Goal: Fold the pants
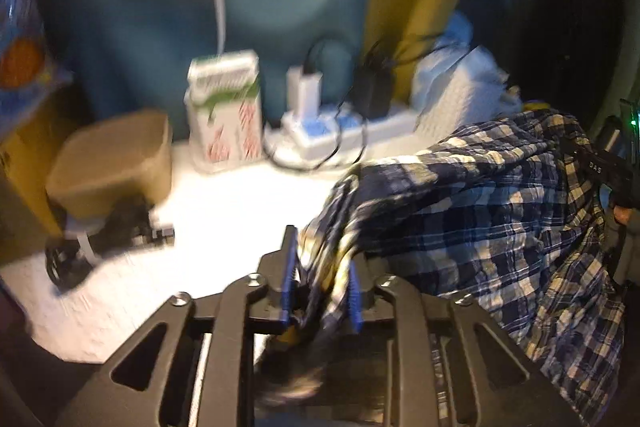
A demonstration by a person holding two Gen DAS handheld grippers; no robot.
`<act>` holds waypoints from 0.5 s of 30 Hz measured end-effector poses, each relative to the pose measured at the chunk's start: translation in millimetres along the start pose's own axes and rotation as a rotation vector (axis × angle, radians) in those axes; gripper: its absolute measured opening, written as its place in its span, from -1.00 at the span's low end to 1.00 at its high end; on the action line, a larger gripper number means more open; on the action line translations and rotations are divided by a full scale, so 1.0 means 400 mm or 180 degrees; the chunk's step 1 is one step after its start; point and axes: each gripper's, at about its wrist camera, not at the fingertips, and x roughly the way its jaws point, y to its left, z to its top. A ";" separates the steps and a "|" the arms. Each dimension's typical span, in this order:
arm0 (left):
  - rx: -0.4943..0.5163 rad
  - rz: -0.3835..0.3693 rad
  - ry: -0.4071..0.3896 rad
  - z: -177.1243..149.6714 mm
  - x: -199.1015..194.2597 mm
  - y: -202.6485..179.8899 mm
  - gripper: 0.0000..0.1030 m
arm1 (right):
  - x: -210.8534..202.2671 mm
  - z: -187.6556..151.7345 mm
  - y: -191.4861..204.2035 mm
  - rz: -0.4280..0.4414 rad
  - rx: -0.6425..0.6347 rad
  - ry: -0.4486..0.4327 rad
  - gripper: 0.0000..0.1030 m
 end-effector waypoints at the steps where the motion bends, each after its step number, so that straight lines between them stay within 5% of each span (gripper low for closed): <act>1: -0.0045 0.0053 0.0060 -0.010 0.013 0.014 -0.42 | 0.018 -0.006 0.001 -0.0010 0.0001 0.0046 -0.77; 7: -0.0368 0.0469 0.0150 -0.025 0.037 0.126 -0.41 | 0.105 -0.035 -0.015 -0.0064 0.0094 0.0308 -0.77; 12: -0.0317 0.0507 0.0226 -0.007 0.053 0.137 -0.39 | 0.122 -0.044 -0.017 -0.0057 0.0096 0.0385 -0.77; 15: -0.0109 0.0449 0.0203 0.017 0.080 0.101 -0.04 | 0.128 -0.043 -0.017 -0.0042 0.0088 0.0414 -0.76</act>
